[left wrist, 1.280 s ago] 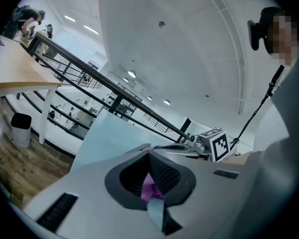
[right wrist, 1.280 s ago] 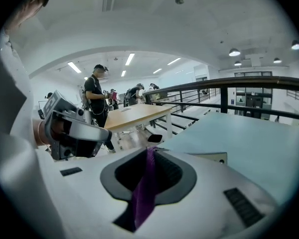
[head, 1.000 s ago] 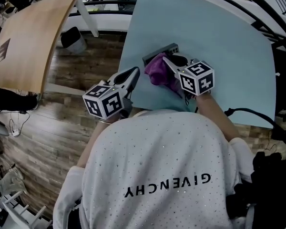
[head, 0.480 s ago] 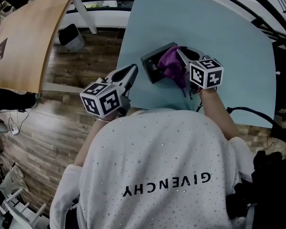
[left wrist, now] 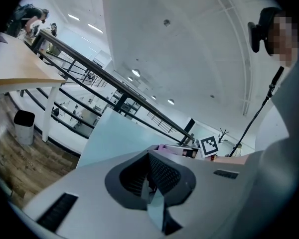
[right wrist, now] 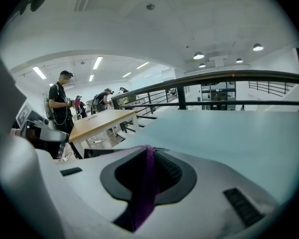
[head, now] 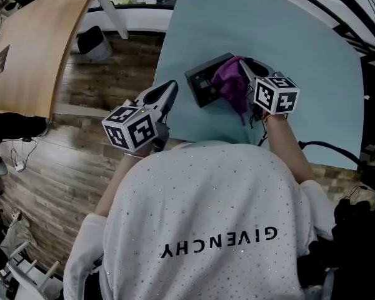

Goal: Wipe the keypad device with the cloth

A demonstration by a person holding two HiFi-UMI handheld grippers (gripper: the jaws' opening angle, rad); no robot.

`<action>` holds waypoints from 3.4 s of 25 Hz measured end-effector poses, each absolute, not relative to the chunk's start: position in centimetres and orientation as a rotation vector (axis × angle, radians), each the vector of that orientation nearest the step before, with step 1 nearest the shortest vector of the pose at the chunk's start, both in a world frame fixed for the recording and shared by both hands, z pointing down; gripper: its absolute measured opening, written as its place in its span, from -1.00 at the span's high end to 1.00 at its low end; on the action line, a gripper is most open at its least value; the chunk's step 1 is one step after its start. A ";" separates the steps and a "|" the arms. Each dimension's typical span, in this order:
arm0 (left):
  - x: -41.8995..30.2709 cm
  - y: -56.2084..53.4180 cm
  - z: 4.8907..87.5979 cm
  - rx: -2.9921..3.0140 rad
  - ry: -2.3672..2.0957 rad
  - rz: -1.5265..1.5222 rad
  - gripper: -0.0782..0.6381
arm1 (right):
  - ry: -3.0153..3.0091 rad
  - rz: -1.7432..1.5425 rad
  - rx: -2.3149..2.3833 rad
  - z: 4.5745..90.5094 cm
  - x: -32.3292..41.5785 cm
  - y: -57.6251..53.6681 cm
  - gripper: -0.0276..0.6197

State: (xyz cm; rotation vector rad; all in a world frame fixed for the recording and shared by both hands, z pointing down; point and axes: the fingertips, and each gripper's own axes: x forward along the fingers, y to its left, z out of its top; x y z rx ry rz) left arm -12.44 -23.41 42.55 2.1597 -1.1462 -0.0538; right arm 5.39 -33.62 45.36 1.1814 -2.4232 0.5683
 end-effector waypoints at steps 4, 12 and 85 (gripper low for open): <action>-13.5 -23.0 43.0 2.129 -1.197 -0.066 0.78 | -2.608 0.500 0.859 42.5 0.5 -28.9 0.78; -14.4 -23.5 42.3 2.094 -1.248 -0.147 0.78 | -2.550 0.218 0.455 44.7 -7.7 -22.9 0.78; -15.0 -20.5 44.2 2.044 -1.223 -0.166 0.78 | -2.367 0.854 1.281 49.1 6.9 -30.6 0.76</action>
